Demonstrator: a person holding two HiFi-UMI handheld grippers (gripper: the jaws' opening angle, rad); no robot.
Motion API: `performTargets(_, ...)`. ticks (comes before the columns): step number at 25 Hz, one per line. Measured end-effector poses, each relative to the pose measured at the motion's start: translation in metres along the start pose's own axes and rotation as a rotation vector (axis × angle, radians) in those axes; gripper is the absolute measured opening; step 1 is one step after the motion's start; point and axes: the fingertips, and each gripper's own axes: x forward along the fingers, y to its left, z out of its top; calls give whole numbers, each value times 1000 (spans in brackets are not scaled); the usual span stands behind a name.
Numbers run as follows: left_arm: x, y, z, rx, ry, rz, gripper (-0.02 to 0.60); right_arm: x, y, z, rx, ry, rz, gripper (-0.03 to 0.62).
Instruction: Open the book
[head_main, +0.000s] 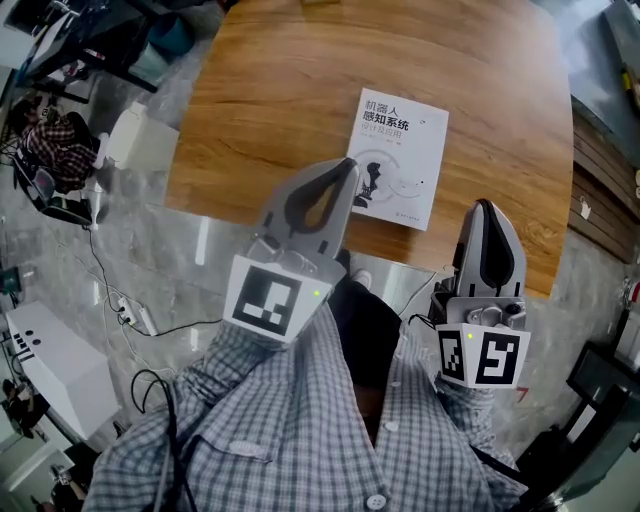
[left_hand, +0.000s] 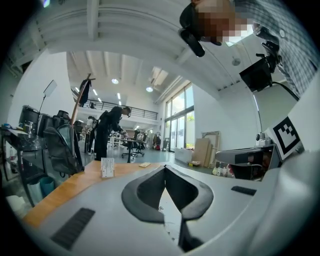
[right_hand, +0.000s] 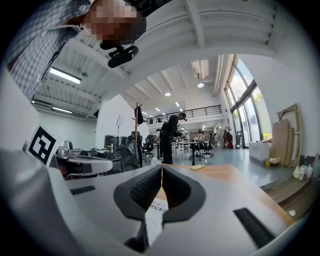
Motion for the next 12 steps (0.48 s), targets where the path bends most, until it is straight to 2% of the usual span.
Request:
performTargets(7,28,41,-14,-44,39,-38,9,57,-8,-11,32,33,-55,20)
performTargets(12,49,51,-35,-77,81,-106,9,76,-10,-26,12,87,-88,20)
